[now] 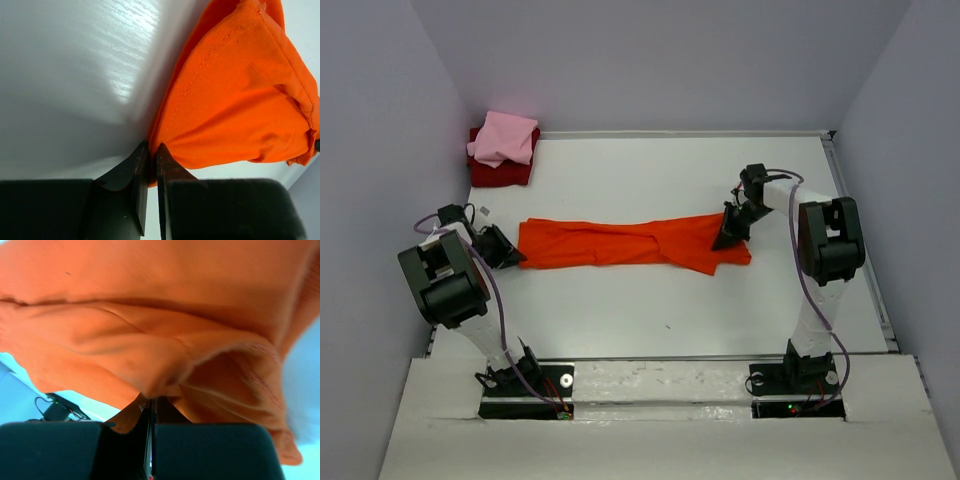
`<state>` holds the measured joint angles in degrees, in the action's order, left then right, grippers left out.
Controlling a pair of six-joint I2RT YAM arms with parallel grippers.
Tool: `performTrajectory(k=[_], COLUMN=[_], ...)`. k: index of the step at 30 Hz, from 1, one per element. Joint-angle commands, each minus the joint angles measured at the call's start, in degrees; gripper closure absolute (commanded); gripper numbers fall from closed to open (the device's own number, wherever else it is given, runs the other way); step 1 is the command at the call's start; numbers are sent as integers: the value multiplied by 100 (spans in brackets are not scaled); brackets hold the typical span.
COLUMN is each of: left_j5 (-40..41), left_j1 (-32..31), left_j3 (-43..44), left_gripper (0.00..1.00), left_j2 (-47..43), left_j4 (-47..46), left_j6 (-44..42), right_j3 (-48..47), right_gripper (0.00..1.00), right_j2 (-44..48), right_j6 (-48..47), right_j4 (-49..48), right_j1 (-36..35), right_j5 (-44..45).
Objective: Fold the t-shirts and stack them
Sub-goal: Fold the other side of the tshirt into a rectangle
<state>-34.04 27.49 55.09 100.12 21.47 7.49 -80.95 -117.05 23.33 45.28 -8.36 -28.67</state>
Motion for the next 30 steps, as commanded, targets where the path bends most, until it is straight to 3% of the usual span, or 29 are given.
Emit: performTrajectory(k=[1,5,6,7,8,9,15,21,30], left_j5=[249,153,74,91,117,108,39,-1453,-903], left_j1=[46,46,46,46,46,46,38,-199,-2404], left_j3=[-86,-43,-16,45,89,142,783,310,309], left_gripper=[80,75,58,52,4,1,1,1,1], left_j2=[-370,-396,-483,-554,-668,-869,-1300,-1925,-1786], left_j4=[375,436,489,507,524,551,982,8,-1172], left_j6=[-90,-116,-81,-46,-28,-37,86,1025,2274], right_j3=[298,457,387,317,238,124,-1027,-1319,-1082], right_gripper=[100,100,100,100,100,100,100,100,100], right_j2=[367,552,613,648,675,710,745,711,421], right_j6=[-180,-171,-171,-162,-154,-145,-127,119,400], right_j4=[201,148,139,174,209,262,877,896,316], right_j1=[-25,-25,-25,-25,-25,-25,-25,-139,-570], right_j5=[326,344,327,300,291,283,-86,-692,-799])
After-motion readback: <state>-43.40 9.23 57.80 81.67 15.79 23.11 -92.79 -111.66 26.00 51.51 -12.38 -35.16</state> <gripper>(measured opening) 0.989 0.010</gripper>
